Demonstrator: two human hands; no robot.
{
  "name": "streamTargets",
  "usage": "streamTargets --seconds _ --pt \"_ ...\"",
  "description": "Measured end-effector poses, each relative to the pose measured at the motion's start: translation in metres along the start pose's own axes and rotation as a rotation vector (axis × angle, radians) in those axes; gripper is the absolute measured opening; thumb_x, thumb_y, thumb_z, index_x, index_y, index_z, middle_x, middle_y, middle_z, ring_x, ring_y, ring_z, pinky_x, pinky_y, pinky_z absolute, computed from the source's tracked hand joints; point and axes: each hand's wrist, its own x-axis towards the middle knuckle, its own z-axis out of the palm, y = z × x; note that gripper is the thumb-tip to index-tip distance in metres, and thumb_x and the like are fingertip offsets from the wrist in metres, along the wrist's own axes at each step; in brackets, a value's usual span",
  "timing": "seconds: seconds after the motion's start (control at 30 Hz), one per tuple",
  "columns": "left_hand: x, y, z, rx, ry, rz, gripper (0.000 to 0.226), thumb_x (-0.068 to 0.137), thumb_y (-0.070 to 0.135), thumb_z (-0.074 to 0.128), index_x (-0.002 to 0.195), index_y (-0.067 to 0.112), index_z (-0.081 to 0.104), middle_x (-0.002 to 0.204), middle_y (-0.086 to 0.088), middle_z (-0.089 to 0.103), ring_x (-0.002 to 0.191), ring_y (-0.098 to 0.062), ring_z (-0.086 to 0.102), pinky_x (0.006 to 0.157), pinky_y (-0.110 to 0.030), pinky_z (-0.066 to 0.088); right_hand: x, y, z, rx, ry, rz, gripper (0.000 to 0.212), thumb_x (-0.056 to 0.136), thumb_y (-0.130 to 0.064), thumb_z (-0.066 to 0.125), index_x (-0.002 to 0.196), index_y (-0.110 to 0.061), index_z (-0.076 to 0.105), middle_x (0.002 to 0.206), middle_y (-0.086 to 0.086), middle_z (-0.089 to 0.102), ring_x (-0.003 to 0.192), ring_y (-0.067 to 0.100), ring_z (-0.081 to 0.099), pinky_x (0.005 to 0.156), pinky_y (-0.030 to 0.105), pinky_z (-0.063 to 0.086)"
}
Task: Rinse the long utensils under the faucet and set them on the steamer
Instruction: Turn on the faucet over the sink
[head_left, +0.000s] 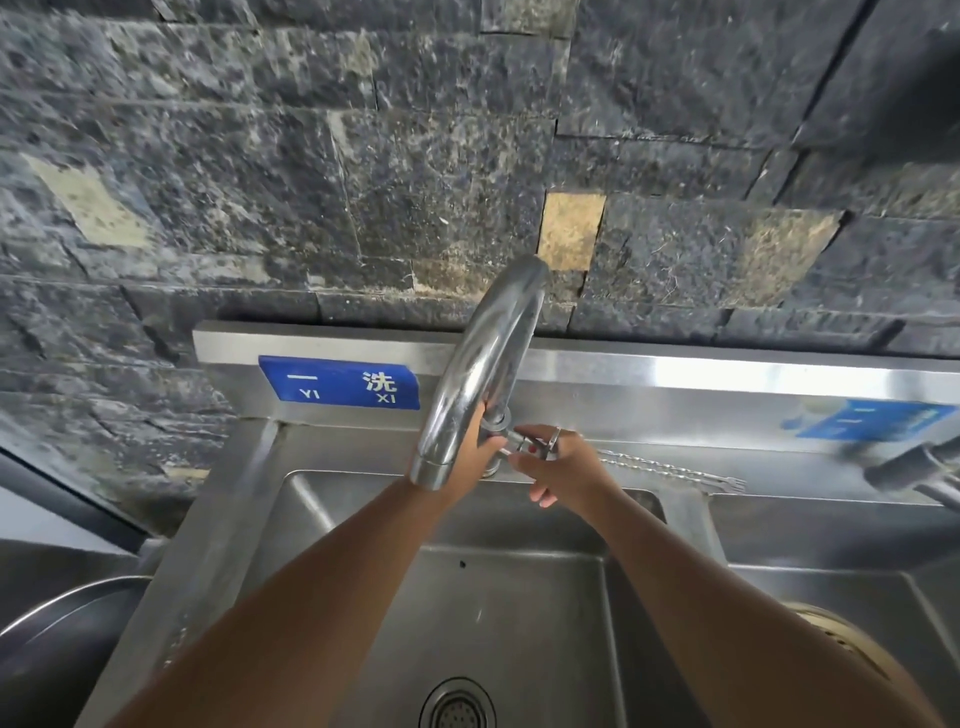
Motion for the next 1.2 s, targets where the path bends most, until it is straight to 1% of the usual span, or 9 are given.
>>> streamTargets --seconds 0.07,0.17,0.33,0.43,0.6,0.87,0.97,1.07,1.2 --pt "-0.001 0.005 -0.001 -0.017 -0.003 -0.025 0.057 0.098 0.021 0.056 0.147 0.000 0.036 0.145 -0.021 0.047 0.132 -0.034 0.044 0.108 -0.028 0.036 -0.002 -0.002 0.001 0.038 -0.018 -0.009 0.038 0.093 -0.016 0.068 0.129 -0.025 0.062 0.086 -0.001 0.073 0.051 0.013 0.068 0.054 0.030 0.060" --pt "-0.001 0.005 0.004 -0.070 0.031 -0.043 0.046 0.095 0.004 0.058 0.138 -0.008 0.045 0.121 -0.019 0.060 0.108 -0.028 0.056 0.074 0.007 0.036 -0.003 -0.001 0.001 0.065 -0.020 -0.010 0.040 0.094 -0.016 0.067 0.133 -0.019 0.060 0.090 0.001 0.072 0.056 0.017 0.069 0.061 0.034 0.062" --pt "-0.010 0.020 -0.004 -0.125 0.079 -0.050 0.048 0.095 0.006 0.060 0.139 -0.003 0.045 0.133 -0.016 0.059 0.120 -0.024 0.055 0.093 -0.011 0.029 -0.003 0.003 0.003 0.095 -0.016 -0.017 0.044 0.095 -0.016 0.066 0.138 -0.016 0.056 0.090 0.001 0.070 0.056 0.017 0.069 0.064 0.036 0.063" --pt "-0.012 0.024 -0.007 -0.101 0.068 -0.042 0.048 0.094 0.005 0.061 0.139 -0.004 0.045 0.129 -0.017 0.061 0.095 -0.012 0.053 0.071 0.011 0.030 -0.003 0.006 0.004 0.111 -0.013 -0.029 0.044 0.095 -0.015 0.067 0.138 -0.015 0.057 0.088 0.000 0.067 0.053 0.016 0.068 0.058 0.031 0.061" --pt "-0.013 0.026 -0.009 -0.111 0.037 -0.021 0.051 0.094 0.002 0.059 0.141 -0.006 0.041 0.122 -0.019 0.063 0.064 0.004 0.042 0.056 0.008 0.034 -0.003 0.011 0.005 0.184 0.001 -0.043 0.042 0.094 -0.011 0.067 0.135 -0.015 0.060 0.085 -0.001 0.064 0.051 0.016 0.066 0.055 0.031 0.059" --pt "-0.017 0.032 -0.014 -0.156 0.010 -0.024 0.048 0.095 -0.002 0.055 0.140 -0.009 0.040 0.116 -0.020 0.060 0.079 -0.005 0.045 0.059 0.008 0.034 -0.003 0.017 0.007 0.291 -0.015 -0.071 0.033 0.095 -0.005 0.065 0.126 -0.016 0.062 0.078 0.002 0.062 0.047 0.013 0.063 0.047 0.024 0.055" --pt "-0.016 0.033 -0.015 -0.165 0.009 -0.035 0.044 0.095 -0.003 0.055 0.137 -0.009 0.042 0.101 -0.011 0.053 0.070 -0.001 0.042 0.058 0.007 0.034 -0.003 0.018 0.007 0.308 -0.015 -0.082 0.028 0.095 -0.004 0.065 0.117 -0.021 0.064 0.075 -0.001 0.063 0.047 0.012 0.063 0.046 0.023 0.054" --pt "-0.016 0.032 -0.014 -0.162 0.016 -0.040 0.043 0.095 -0.002 0.055 0.136 -0.007 0.043 0.100 -0.012 0.056 0.077 -0.006 0.045 0.059 0.007 0.035 -0.002 0.020 0.007 0.316 -0.018 -0.087 0.028 0.094 -0.005 0.065 0.106 -0.030 0.065 0.069 -0.007 0.065 0.047 0.012 0.063 0.046 0.024 0.054" --pt "-0.016 0.032 -0.013 -0.159 0.032 -0.032 0.042 0.095 -0.001 0.056 0.136 -0.006 0.044 0.097 -0.010 0.055 0.062 0.006 0.038 0.059 0.007 0.035 -0.002 0.021 0.007 0.319 -0.025 -0.089 0.030 0.094 -0.005 0.065 0.103 -0.034 0.065 0.061 -0.012 0.068 0.047 0.011 0.064 0.047 0.024 0.054"
